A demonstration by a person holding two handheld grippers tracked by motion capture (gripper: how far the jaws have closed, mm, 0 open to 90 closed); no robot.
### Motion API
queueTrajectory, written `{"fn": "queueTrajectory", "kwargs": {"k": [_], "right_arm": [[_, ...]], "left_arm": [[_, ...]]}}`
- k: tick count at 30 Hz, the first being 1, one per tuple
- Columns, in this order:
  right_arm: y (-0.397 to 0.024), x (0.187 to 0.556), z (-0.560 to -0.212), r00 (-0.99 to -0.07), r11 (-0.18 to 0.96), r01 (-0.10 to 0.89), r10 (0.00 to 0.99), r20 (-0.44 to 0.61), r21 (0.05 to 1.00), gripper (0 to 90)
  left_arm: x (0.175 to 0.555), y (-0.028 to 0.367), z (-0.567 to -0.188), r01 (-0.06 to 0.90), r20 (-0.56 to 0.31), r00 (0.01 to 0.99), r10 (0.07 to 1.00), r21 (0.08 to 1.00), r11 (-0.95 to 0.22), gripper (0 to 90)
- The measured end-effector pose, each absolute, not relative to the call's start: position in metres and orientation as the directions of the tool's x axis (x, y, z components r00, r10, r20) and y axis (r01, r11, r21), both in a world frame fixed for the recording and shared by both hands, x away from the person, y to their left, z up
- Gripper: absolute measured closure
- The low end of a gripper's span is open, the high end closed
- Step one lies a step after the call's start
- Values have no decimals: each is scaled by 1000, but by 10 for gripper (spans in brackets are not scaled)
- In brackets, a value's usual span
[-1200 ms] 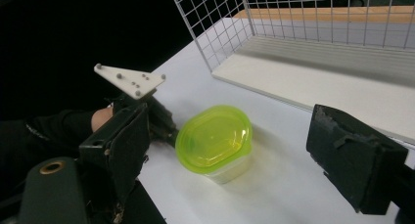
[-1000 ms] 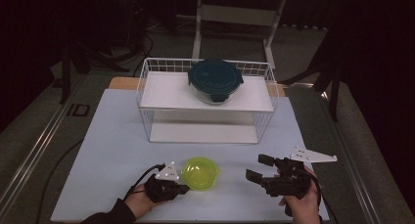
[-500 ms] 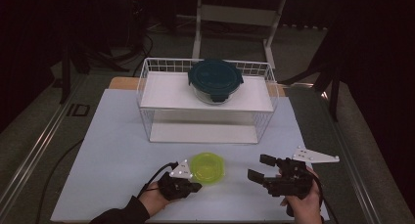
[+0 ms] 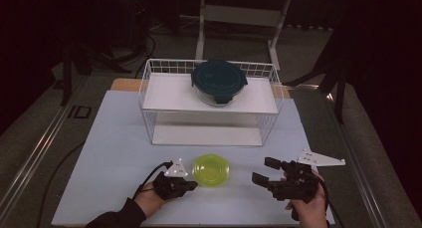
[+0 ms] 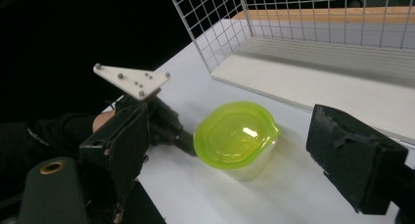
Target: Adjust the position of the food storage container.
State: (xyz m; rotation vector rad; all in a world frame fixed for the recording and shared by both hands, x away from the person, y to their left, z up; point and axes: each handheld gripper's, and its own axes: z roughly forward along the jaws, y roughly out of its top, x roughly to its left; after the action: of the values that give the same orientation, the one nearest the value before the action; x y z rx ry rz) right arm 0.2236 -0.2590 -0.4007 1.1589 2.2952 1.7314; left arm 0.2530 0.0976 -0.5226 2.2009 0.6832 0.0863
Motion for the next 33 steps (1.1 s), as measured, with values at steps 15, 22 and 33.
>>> {"fn": "queueTrajectory", "kwargs": {"k": [15, 22, 33], "right_arm": [[-258, 224, -402, -721, 98, 531, 574, 388, 841, 158], [-259, 223, -402, -719, 95, 530, 577, 388, 842, 158], [-262, 223, -404, -721, 108, 522, 586, 370, 846, 171]], "left_arm": [[270, 88, -530, 475, -177, 830, 529, 722, -503, 884], [273, 79, -532, 480, -188, 830, 525, 719, -503, 883], [267, 108, -506, 498, -223, 793, 567, 773, -393, 765]]}}
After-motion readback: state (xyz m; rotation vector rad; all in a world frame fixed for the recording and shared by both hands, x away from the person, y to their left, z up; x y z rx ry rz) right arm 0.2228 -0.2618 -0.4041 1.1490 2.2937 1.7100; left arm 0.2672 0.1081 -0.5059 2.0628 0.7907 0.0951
